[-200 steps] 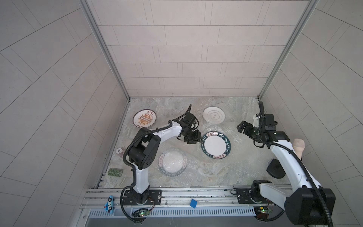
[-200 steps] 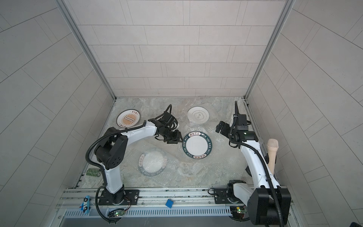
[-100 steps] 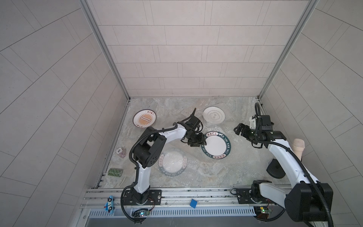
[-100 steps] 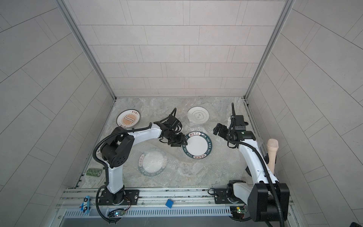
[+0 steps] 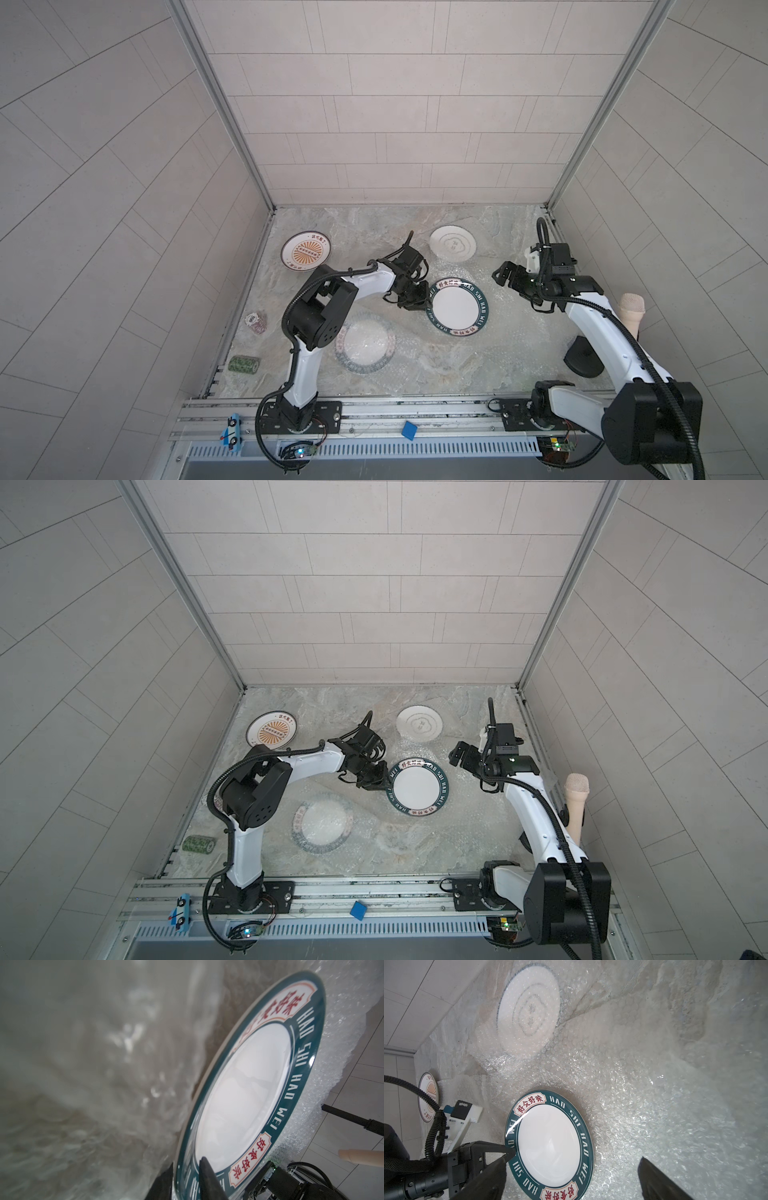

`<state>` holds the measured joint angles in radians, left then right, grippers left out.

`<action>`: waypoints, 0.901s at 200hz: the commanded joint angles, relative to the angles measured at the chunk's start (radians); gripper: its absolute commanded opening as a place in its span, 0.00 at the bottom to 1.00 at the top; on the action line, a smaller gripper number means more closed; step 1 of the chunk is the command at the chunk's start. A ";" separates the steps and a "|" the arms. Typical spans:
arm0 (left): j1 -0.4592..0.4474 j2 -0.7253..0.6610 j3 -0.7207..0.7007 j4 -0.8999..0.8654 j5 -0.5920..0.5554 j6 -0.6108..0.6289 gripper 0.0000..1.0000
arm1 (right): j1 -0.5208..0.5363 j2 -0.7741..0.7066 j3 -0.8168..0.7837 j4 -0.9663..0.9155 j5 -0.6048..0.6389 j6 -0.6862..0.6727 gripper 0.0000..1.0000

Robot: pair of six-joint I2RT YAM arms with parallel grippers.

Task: Unpack dinner plates from bubble wrap
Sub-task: Pick up the plate from the bubble wrap.

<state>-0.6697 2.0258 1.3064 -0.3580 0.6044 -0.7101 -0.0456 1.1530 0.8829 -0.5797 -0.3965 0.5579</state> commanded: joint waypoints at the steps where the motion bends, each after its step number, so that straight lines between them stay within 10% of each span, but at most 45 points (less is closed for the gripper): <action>1: 0.002 0.006 0.011 -0.010 -0.013 -0.034 0.21 | 0.007 0.002 -0.015 0.001 -0.005 0.005 1.00; 126: 0.021 -0.308 -0.063 0.019 0.077 -0.185 0.03 | 0.007 0.054 0.021 0.027 0.002 -0.005 1.00; 180: 0.342 -0.479 -0.116 0.109 0.086 -0.294 0.00 | 0.029 0.074 0.046 0.051 -0.013 -0.003 1.00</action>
<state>-0.4999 1.6146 1.1984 -0.3225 0.6941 -0.9386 -0.0406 1.2232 0.9051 -0.5484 -0.4053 0.5575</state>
